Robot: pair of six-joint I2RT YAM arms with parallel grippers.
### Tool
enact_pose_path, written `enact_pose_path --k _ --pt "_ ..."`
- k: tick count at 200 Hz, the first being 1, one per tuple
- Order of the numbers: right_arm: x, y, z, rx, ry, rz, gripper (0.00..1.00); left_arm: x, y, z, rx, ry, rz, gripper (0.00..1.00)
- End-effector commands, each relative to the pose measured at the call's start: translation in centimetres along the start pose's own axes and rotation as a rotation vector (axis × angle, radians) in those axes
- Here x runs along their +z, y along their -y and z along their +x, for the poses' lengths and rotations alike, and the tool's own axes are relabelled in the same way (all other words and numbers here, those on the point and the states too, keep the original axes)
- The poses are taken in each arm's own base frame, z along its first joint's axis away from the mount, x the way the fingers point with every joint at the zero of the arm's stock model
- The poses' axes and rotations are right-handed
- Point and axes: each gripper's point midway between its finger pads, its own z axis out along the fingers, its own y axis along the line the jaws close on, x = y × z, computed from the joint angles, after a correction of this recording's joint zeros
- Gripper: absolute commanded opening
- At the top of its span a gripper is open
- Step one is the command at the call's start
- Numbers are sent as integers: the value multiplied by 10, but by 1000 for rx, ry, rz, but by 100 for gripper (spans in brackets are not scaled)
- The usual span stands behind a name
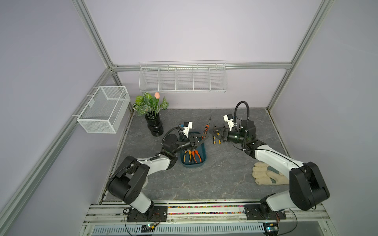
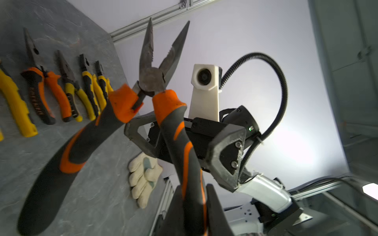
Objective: Take the pliers out of the storage box
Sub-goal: Pick up the pliers from the storage box.
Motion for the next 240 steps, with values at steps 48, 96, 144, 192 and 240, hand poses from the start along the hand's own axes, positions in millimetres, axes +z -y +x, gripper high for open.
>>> enact_pose_path --k 48,96,144,192,240 --pt "7 -31 -32 15 33 -170 93 -5 54 5 23 -47 193 0" --pt "23 -10 -41 -5 6 -97 84 -9 57 11 18 -64 191 0" --pt "33 -9 -50 -5 -21 -98 59 -9 56 12 16 -72 187 0" --pt "39 -5 -48 58 -37 -136 30 -9 54 13 20 -76 181 0" --pt "36 -8 -43 75 -41 -150 34 -8 52 13 24 -76 174 0"
